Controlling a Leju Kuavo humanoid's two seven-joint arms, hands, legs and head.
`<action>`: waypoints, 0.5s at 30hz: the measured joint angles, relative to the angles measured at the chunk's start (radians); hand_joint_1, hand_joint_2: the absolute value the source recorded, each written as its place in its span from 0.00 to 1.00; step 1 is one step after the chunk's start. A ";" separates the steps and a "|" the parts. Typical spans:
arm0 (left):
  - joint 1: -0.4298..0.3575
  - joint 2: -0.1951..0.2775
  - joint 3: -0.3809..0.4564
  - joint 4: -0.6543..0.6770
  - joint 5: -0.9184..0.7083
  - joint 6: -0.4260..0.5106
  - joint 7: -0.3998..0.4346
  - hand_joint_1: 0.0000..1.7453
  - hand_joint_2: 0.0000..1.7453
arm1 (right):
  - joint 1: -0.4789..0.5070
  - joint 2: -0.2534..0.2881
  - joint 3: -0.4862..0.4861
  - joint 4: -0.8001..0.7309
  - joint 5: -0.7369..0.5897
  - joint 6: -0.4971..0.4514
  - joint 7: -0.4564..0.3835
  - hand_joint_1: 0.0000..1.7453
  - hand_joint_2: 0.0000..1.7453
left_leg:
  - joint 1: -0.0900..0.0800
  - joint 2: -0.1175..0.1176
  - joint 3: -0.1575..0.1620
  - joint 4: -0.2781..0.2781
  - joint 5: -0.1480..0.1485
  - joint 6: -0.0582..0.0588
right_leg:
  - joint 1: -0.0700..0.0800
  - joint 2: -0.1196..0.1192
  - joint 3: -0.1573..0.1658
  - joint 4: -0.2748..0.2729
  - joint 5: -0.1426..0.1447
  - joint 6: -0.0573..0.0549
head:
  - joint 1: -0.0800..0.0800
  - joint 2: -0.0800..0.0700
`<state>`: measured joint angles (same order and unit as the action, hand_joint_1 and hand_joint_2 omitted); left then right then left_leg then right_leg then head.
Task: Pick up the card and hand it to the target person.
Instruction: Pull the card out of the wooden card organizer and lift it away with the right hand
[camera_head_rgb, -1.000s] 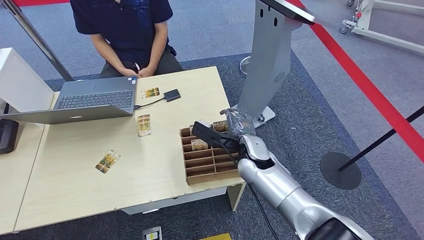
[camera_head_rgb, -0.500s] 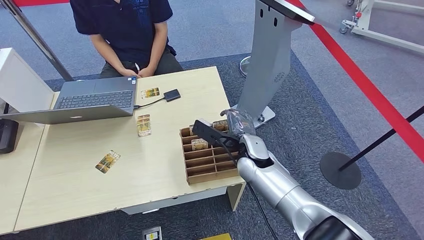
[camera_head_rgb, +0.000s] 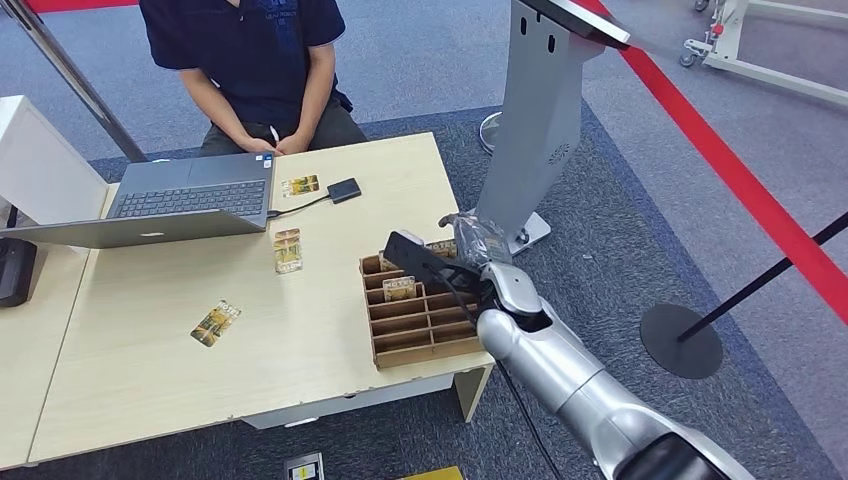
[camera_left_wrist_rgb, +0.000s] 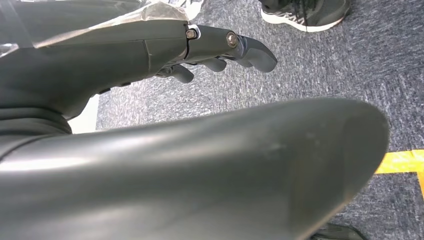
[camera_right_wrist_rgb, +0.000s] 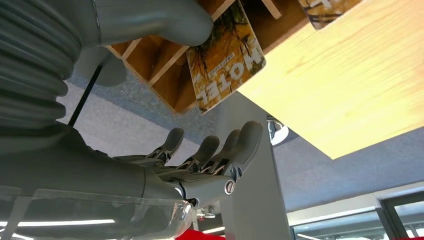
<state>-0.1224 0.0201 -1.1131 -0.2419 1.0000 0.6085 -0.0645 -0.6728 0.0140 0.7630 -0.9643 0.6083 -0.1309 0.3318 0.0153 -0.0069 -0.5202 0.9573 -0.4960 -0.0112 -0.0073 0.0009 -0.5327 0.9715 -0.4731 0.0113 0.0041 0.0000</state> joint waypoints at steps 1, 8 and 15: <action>0.000 0.000 0.000 0.000 0.000 0.000 0.000 0.00 0.00 | 0.000 -0.002 0.000 -0.009 -0.003 0.002 0.002 0.33 1.00 | 0.000 0.000 0.000 0.000 0.000 0.000 | 0.000 0.000 0.000 0.000 0.000 0.000 | 0.000 0.000; 0.000 0.000 0.000 0.000 -0.002 0.000 0.000 0.00 0.00 | 0.004 -0.018 0.000 -0.055 -0.018 0.021 0.012 0.42 1.00 | 0.000 0.000 0.000 0.000 0.000 0.000 | 0.000 0.000 0.000 0.000 0.000 0.000 | 0.000 0.000; 0.000 0.000 -0.001 0.000 -0.005 0.000 0.001 0.00 0.00 | 0.007 -0.024 0.003 -0.056 -0.027 0.034 0.011 0.45 1.00 | 0.000 0.000 0.000 0.000 0.000 0.000 | 0.000 0.000 0.000 0.000 0.000 0.000 | 0.000 0.000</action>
<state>-0.1227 0.0202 -1.1139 -0.2419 0.9946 0.6084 -0.0636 -0.6659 -0.0102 0.7658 -1.0198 0.5817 -0.0970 0.3429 0.0153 -0.0069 -0.5205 0.9572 -0.4960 -0.0112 -0.0073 0.0009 -0.5327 0.9715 -0.4731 0.0114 0.0042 0.0000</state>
